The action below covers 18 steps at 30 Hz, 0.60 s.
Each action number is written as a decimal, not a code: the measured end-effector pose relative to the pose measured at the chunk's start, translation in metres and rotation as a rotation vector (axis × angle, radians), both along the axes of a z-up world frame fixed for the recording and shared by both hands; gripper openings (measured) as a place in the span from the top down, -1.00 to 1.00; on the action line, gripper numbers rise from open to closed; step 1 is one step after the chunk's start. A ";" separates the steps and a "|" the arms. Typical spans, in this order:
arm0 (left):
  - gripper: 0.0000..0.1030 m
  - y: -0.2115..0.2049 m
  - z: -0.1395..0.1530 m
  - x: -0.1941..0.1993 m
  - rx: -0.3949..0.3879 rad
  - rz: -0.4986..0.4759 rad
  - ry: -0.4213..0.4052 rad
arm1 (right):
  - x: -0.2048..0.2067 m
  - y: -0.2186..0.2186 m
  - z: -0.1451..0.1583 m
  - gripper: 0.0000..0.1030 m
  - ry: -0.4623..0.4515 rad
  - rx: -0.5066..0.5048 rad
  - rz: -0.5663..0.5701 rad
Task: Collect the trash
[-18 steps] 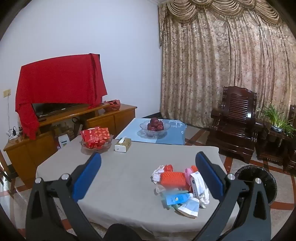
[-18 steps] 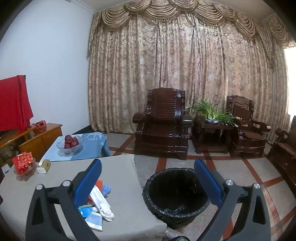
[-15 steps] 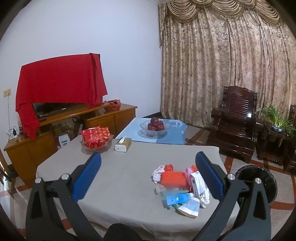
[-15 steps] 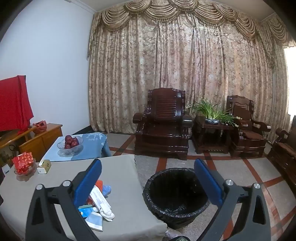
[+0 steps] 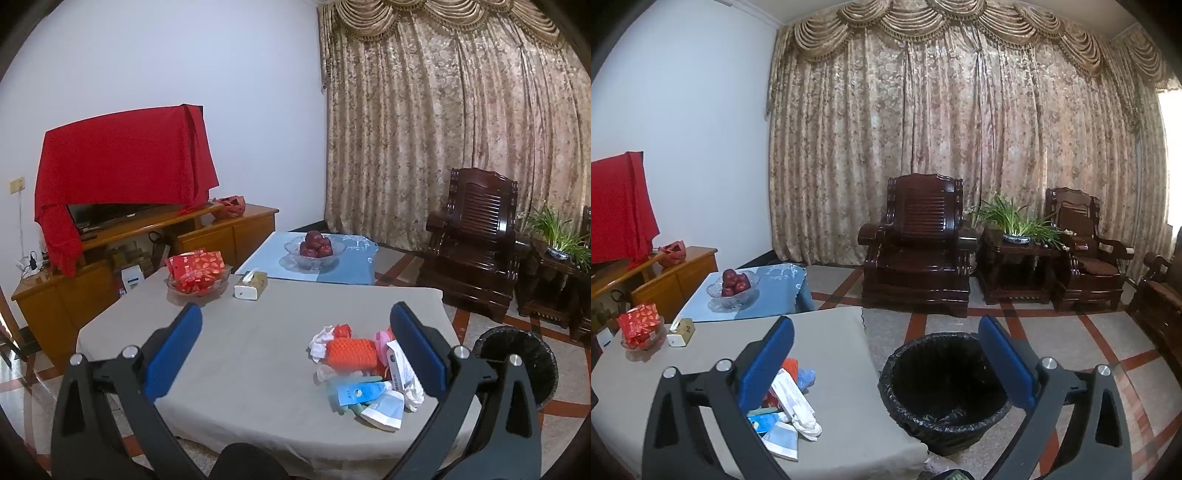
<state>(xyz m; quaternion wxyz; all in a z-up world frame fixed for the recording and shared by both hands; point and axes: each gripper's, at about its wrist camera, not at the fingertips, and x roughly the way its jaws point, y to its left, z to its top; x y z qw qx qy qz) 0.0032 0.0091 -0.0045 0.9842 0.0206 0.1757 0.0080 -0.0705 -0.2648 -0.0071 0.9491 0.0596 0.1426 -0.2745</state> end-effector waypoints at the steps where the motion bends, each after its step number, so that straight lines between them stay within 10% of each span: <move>1: -0.92 -0.001 0.001 -0.001 0.000 0.000 -0.001 | -0.001 -0.001 -0.001 -0.89 -0.002 0.000 0.001; 18: -0.92 -0.004 0.005 -0.002 -0.001 0.001 -0.002 | -0.001 -0.003 -0.005 -0.89 -0.001 0.004 0.001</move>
